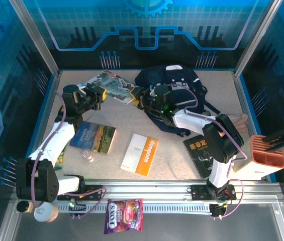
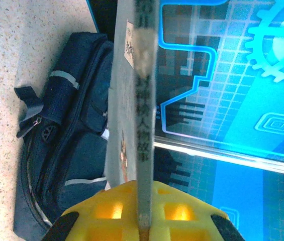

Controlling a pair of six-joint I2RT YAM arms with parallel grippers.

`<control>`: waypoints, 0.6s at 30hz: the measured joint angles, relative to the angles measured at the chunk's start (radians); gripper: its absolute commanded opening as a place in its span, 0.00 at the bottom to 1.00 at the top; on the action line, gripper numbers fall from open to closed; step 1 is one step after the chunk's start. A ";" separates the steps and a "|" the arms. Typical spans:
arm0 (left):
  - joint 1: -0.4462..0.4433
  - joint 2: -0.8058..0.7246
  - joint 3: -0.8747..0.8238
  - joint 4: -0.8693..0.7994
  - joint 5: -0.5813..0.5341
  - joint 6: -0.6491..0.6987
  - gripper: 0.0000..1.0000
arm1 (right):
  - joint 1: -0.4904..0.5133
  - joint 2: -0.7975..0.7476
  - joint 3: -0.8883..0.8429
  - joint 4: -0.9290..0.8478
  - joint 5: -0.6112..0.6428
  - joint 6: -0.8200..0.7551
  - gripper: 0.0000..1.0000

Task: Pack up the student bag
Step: Pass the book.

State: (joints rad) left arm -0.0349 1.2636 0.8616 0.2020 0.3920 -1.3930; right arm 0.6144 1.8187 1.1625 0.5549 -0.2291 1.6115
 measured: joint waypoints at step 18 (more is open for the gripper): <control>-0.070 0.004 -0.066 0.009 -0.028 0.159 0.68 | -0.082 -0.154 -0.130 -0.021 -0.067 -0.105 0.00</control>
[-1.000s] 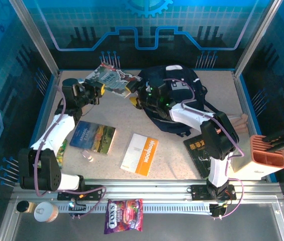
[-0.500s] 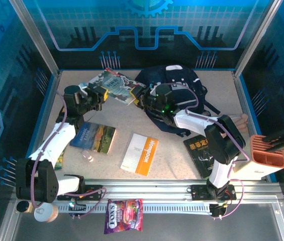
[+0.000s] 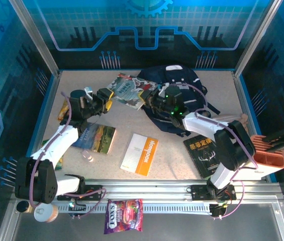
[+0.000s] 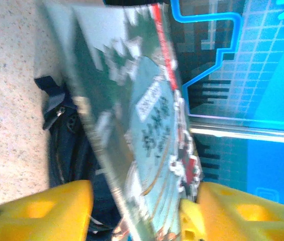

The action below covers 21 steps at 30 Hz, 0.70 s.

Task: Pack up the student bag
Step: Pass the book.

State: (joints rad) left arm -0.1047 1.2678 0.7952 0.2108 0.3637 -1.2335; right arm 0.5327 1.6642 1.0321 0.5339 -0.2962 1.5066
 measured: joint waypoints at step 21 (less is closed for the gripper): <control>-0.282 0.683 0.576 -0.180 0.053 0.365 0.48 | -0.395 -0.378 -0.036 -0.590 0.158 -0.560 0.00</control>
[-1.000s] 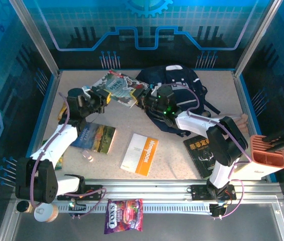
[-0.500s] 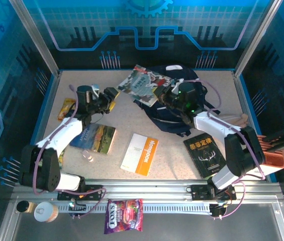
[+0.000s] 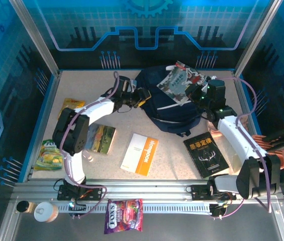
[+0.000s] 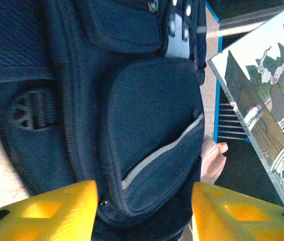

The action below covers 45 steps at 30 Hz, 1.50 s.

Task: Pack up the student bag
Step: Pass the book, then move the student bag to the center of the table.

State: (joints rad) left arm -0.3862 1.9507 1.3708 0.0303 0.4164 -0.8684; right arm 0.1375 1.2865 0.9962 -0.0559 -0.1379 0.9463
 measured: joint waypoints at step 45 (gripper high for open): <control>0.090 -0.005 -0.123 -0.070 -0.187 -0.058 0.02 | 0.051 0.245 0.044 -0.200 -0.053 -0.184 0.00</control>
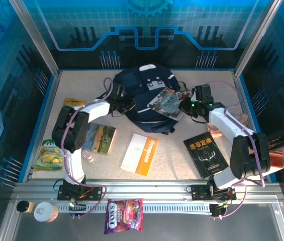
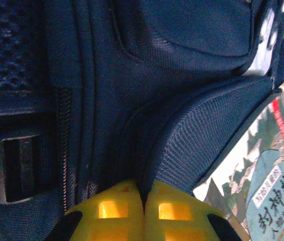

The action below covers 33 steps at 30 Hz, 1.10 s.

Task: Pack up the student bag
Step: Move the student bag to the center of the table, then open the student bag at the center of the table.

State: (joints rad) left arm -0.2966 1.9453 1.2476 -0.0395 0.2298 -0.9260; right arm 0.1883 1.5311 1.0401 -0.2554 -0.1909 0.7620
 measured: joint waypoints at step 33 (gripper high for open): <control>-0.306 0.273 0.686 -0.605 -0.164 0.880 0.62 | -0.296 -0.435 -0.111 -0.164 -0.060 -0.004 0.00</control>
State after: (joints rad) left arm -0.6029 2.2181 1.9335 -0.6449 0.0658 -0.0463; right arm -0.1078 1.0966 0.9291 -0.4198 -0.2512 0.7578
